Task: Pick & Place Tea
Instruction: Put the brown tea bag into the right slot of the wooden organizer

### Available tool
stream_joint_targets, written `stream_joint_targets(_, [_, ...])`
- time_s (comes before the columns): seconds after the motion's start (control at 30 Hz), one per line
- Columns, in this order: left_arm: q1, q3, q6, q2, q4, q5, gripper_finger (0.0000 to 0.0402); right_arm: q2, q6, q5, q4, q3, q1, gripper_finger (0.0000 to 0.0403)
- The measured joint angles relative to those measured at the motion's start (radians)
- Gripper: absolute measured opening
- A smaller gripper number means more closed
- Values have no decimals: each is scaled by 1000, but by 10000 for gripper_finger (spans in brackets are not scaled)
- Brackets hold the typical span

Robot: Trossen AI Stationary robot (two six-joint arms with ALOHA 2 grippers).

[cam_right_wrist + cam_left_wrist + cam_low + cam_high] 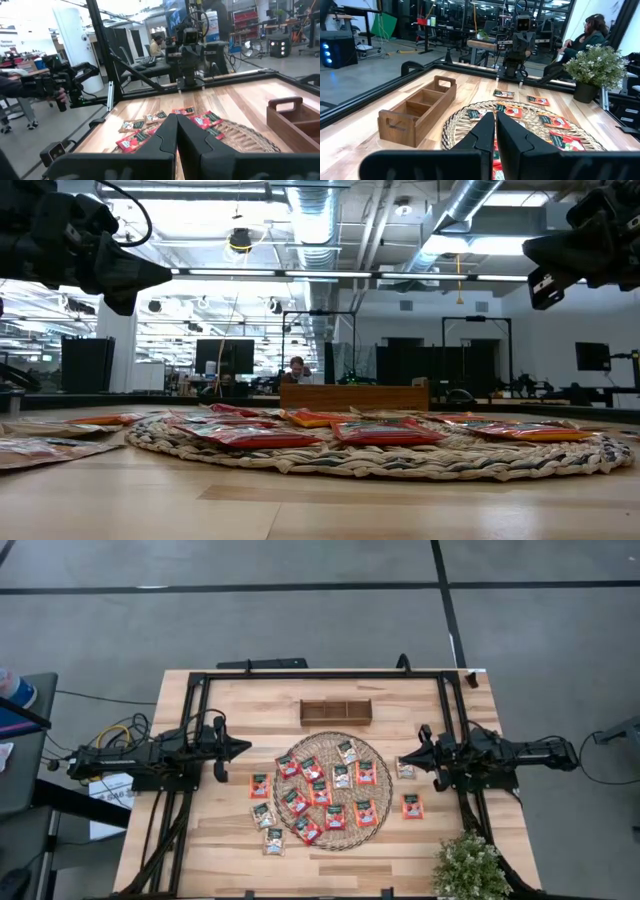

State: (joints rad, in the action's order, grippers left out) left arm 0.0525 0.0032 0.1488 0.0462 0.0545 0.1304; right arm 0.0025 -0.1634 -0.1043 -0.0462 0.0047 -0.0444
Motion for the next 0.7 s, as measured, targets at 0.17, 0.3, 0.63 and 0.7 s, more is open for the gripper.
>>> stream_joint_targets(0.17, [0,0,2,0,0,2,9,0,-71,0,0,0,0,0])
stream_joint_targets(0.3, [0,0,2,0,0,3,9,0,-98,0,0,0,1,0])
stream_joint_targets(0.63, [0,0,2,0,0,5,9,17,-91,89,-12,102,26,0])
stream_joint_targets(0.7, [0,0,2,0,0,5,9,43,-54,89,-6,165,26,0])
